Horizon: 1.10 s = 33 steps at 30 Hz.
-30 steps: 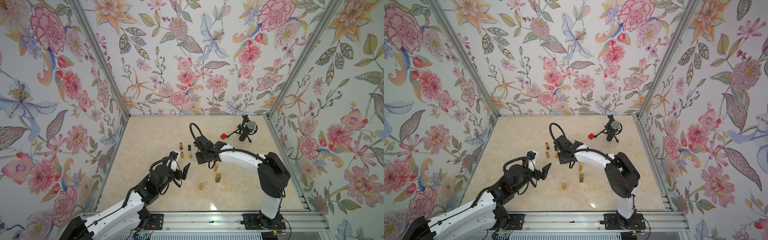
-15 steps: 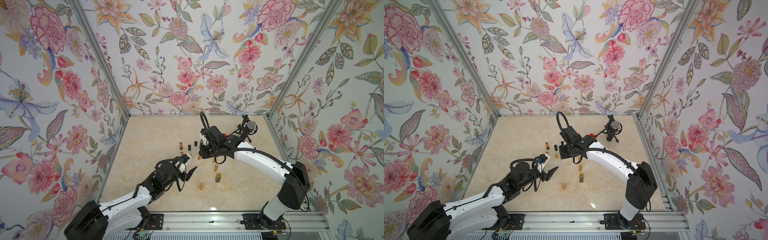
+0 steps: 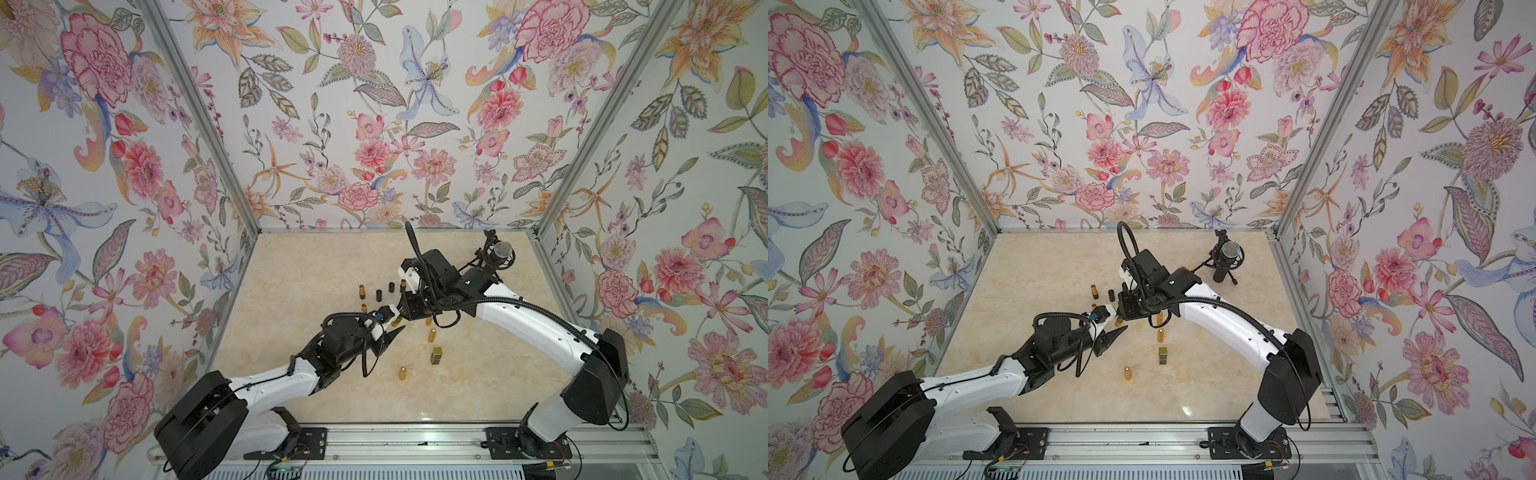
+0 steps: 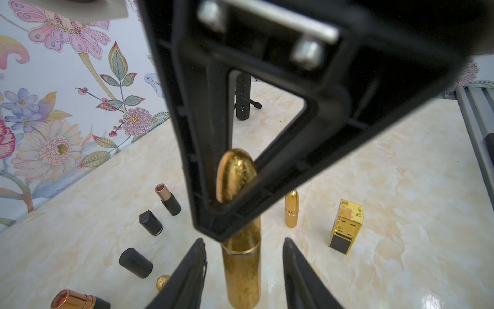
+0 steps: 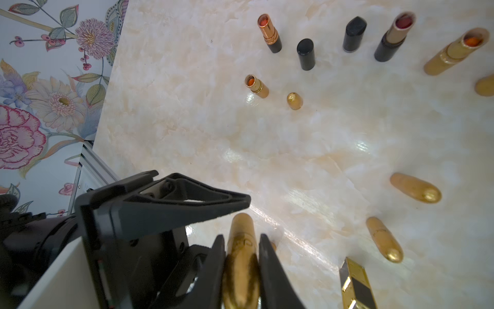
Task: Open the lipstick cap
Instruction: Open the cover of the lipstick.
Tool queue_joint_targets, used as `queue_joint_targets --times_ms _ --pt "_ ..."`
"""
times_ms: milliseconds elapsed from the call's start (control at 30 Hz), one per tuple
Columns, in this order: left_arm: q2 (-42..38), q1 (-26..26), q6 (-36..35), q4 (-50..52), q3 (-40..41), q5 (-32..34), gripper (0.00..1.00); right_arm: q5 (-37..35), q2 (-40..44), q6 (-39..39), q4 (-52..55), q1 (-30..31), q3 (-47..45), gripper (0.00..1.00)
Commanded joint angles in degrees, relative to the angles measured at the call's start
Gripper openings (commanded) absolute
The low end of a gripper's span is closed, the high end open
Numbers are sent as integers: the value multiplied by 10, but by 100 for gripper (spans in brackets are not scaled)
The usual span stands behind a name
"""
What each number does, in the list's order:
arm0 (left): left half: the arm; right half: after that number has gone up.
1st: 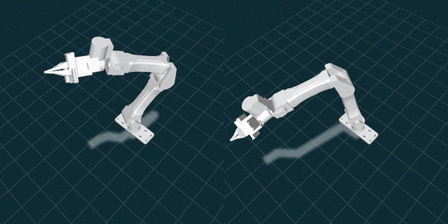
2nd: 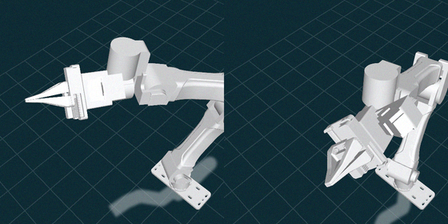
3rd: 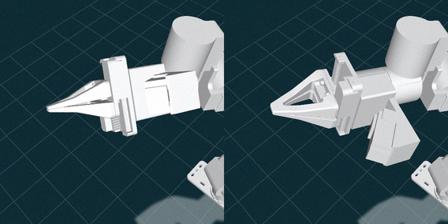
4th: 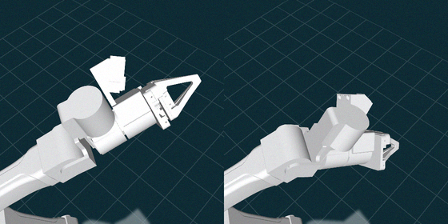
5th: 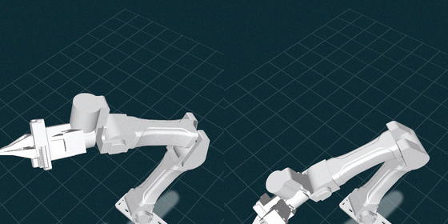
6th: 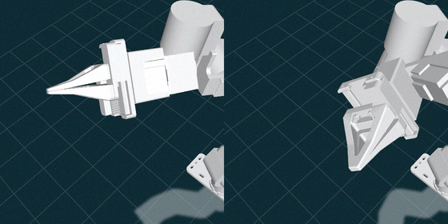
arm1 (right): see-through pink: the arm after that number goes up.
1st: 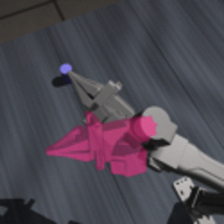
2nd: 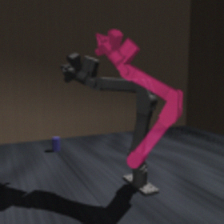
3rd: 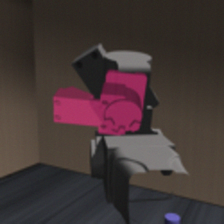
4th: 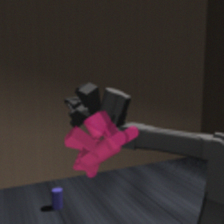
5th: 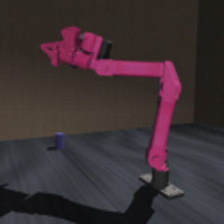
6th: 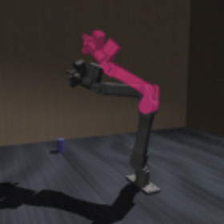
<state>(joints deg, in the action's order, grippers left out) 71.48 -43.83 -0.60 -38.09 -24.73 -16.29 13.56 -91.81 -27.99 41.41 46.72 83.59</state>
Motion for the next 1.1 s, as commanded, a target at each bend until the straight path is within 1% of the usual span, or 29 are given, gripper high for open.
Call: queue_joint_targets --times_ms 0,67,233,467,567,600,700,767,1000,1067 --pt "14 1 -4 -34 -14 -13 42 15 22 -8 18 -3 18 23" --pt "15 5 1 -41 -15 -17 39 17 24 -8 17 -3 18 22" --pt "16 9 3 -38 -9 -17 37 12 29 -8 17 -4 20 22" --pt "4 15 6 -41 -1 -17 27 10 30 -7 17 -5 19 22" --pt "3 17 6 -44 0 -20 21 10 30 -8 17 -5 20 22" --pt "4 16 6 -45 -1 -22 17 10 30 -8 17 -5 20 22" --pt "6 16 7 -45 1 -21 15 8 31 -8 17 -6 21 22" --pt "3 16 8 -49 2 -21 11 8 30 -8 17 -6 23 21" --pt "-7 16 12 -29 9 -10 9 3 39 -16 17 -12 32 21" --pt "-12 17 18 -26 14 -4 6 3 44 -17 17 -14 35 21"
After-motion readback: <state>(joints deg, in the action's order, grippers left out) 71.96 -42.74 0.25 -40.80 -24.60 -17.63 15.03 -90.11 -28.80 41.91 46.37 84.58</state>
